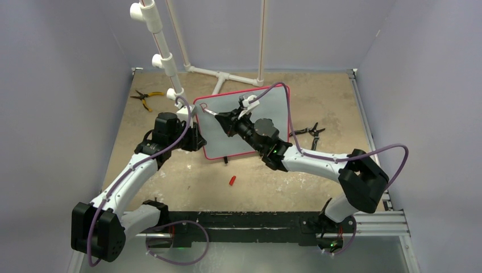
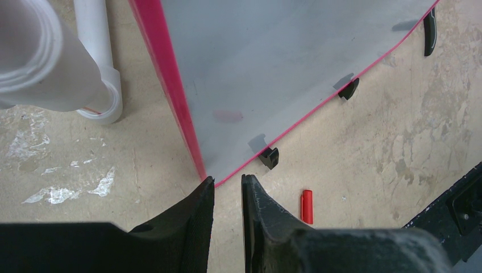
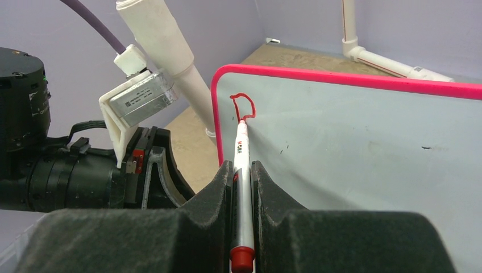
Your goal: Write a sentence on the whiteboard
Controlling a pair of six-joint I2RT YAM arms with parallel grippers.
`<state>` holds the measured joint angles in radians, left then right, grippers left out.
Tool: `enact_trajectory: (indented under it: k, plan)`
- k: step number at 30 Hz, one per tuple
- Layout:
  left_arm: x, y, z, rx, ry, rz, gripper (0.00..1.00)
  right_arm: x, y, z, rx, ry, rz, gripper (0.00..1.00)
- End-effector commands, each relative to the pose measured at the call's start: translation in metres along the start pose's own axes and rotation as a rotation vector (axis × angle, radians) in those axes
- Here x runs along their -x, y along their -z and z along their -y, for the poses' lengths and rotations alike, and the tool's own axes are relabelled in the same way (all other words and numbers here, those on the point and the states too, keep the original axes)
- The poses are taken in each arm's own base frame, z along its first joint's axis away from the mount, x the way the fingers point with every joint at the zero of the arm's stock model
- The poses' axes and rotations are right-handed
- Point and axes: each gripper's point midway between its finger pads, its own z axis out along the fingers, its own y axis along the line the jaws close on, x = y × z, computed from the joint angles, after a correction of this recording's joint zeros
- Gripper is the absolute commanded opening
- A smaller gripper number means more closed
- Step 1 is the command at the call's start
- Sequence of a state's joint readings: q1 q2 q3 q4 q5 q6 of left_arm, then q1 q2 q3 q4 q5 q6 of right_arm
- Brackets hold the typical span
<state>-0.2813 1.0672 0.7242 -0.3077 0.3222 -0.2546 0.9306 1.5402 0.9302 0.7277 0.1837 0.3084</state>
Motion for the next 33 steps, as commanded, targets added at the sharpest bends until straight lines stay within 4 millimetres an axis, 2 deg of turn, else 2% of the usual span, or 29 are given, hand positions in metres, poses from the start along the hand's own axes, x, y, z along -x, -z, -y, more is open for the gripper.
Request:
enact_trajectory:
  k: [1, 9, 15, 25, 33]
  plan:
    - [0.009, 0.0, 0.003, -0.02, -0.002, 0.034, 0.23, 0.023, -0.007, -0.01, 0.022, 0.007, 0.063, 0.0]
    - [0.009, 0.0, 0.003, -0.02, -0.002, 0.034, 0.23, 0.028, 0.007, 0.01, -0.079, -0.014, 0.095, 0.0]
    - [0.009, -0.001, 0.003, -0.021, -0.001, 0.033, 0.22, 0.02, 0.018, 0.02, -0.122, -0.018, 0.078, 0.0]
    - [0.01, 0.0, 0.004, -0.026, -0.003, 0.036, 0.22, -0.002, 0.016, 0.003, -0.015, 0.011, 0.011, 0.0]
    - [0.009, 0.0, 0.004, -0.025, -0.003, 0.035, 0.22, 0.002, 0.008, -0.006, 0.009, 0.015, 0.024, 0.0]
